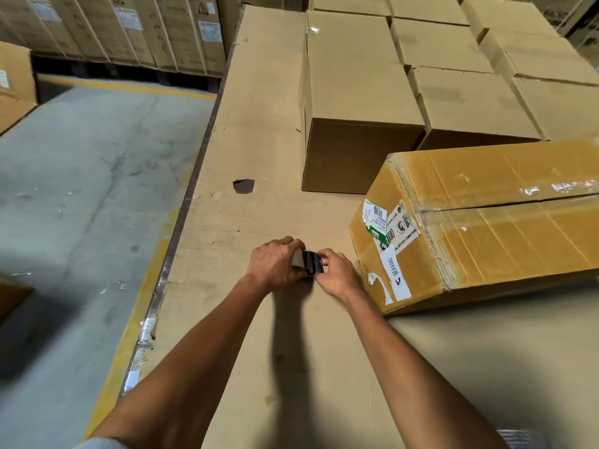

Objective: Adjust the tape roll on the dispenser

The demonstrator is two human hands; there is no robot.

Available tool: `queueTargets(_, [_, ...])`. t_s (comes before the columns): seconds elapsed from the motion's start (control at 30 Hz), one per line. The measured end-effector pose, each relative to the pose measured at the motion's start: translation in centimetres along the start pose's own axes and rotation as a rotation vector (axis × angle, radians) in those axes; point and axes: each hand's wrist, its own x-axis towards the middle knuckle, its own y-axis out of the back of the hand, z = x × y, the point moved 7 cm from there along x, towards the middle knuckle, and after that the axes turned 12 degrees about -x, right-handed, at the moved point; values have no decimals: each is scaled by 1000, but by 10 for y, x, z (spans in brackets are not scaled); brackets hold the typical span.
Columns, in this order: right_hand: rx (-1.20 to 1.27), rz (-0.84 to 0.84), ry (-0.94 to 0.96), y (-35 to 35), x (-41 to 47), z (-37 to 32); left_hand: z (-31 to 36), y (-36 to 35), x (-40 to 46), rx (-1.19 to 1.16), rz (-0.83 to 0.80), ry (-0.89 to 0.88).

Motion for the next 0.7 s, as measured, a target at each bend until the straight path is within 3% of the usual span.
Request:
queueTargets(0.23, [145,-8,-46,2,-9,5,-3,4,-7,-96,42,-22])
queueTargets(0.7, [692,199,-78,49,-44,8,33,65,-46,-294,242,-204])
